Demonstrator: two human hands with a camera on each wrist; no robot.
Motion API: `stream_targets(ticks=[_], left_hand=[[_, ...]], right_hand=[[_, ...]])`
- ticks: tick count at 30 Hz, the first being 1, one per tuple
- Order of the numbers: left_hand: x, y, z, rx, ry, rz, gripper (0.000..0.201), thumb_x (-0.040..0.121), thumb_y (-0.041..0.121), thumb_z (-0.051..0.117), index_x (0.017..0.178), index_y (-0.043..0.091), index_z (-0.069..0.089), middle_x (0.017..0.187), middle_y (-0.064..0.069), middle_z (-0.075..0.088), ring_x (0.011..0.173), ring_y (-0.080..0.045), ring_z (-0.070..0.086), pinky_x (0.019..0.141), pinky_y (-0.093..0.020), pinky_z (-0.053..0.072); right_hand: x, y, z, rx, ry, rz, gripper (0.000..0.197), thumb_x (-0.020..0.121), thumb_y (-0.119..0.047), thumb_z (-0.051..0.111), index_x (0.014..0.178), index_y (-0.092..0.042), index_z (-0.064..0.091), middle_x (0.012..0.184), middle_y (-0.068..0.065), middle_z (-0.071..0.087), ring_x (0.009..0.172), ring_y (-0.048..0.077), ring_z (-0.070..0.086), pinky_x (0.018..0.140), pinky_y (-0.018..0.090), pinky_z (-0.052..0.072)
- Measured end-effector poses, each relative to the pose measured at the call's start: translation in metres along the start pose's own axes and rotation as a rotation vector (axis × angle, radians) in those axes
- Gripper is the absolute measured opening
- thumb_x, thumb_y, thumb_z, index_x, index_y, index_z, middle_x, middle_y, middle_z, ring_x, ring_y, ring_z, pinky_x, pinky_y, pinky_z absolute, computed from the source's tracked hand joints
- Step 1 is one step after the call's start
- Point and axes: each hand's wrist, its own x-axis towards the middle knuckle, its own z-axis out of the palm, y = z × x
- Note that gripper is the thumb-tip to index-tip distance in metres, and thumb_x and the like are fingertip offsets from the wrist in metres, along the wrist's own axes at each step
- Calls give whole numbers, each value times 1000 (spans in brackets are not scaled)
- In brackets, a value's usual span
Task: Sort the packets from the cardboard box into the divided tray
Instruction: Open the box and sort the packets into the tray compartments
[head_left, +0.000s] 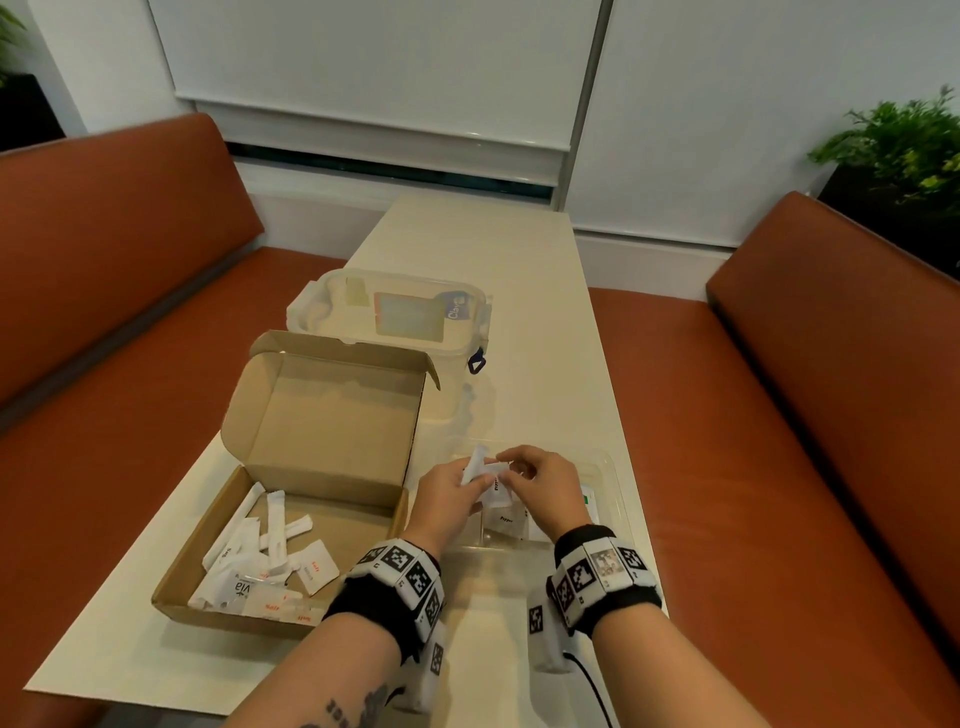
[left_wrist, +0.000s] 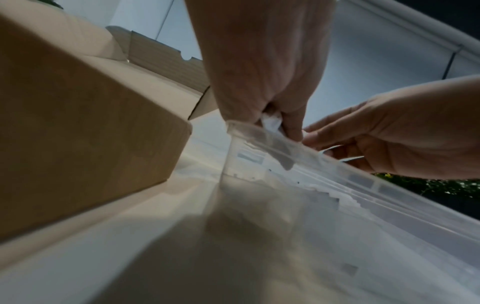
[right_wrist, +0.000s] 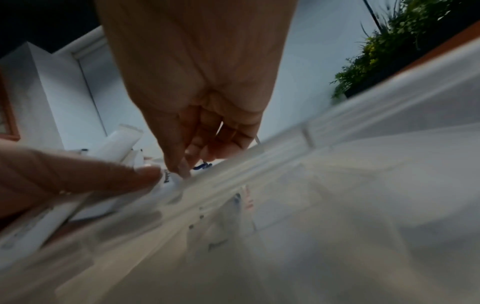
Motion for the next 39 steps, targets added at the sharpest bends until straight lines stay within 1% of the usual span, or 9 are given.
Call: stream_targets(ticks=[5,8,14,18,20,24,29,35,39], left_hand=[[1,2,1,3,20,-21,18,90,10,61,106,7,67,98,-11,68,91,-22,65,81,-34,58],[2,2,4,-64,16,-46,13,89,8,62,101,5,67,91,-10,68,84,-18,66,72,-27,59],[3,1,5,-8,-6,-33,18,91,6,59,106,2,68,97,-16,67,86,-24,67,78,-33,59],[5,-2,5,-7,54,-8,17,91,11,60,105,6,69,101,-13,68,94,-22,65,81,-34,58],[7,-4,4,-52,126,0,14,91,15,61,101,11,69,101,-9,69,96,-19,65,83,-33,57],[8,-5,4,-150,207,-10,16,92,17,60,106,15,68,98,-6,70,93,-13,67,78,-24,56],[7,-5,5,-151,209,10,13,92,16,59,102,19,67,96,-4,70,92,-12,67,73,-18,55],[7,-5,5,-132,202,16,17,91,16,60,107,14,68,98,-7,70,94,-15,67,77,-23,56],[7,-5,5,-131,185,14,19,92,16,60,109,13,67,100,-8,71,96,-17,67,83,-29,56]], right_hand=[[-2,5,-9,339,198,101,8,81,-15,71,76,-11,65,72,2,69,68,11,63,64,16,49],[-5,7,-8,372,176,144,10,80,-11,72,74,-11,64,71,3,68,68,13,63,69,25,51],[-6,3,-11,116,28,58,30,81,-16,69,108,-28,65,81,-14,59,57,-1,49,55,4,40],[-4,6,-11,-20,-1,100,3,80,-15,69,83,-15,70,70,-5,61,64,6,53,56,10,39],[-7,12,-8,-32,8,163,5,78,-17,72,77,-14,68,70,-1,62,67,12,56,59,17,41],[-13,21,0,-168,-19,181,10,72,-24,77,70,-16,71,82,-1,66,80,12,58,61,16,39],[-12,23,7,-363,-29,145,8,75,-23,75,74,-16,71,96,1,53,103,19,46,89,30,44],[-17,20,11,-506,-56,7,9,78,-14,65,81,-18,58,91,-4,43,98,19,45,80,21,40],[-16,20,10,-592,-105,-49,6,79,-18,68,84,-17,65,96,-5,41,104,19,40,85,22,39]])
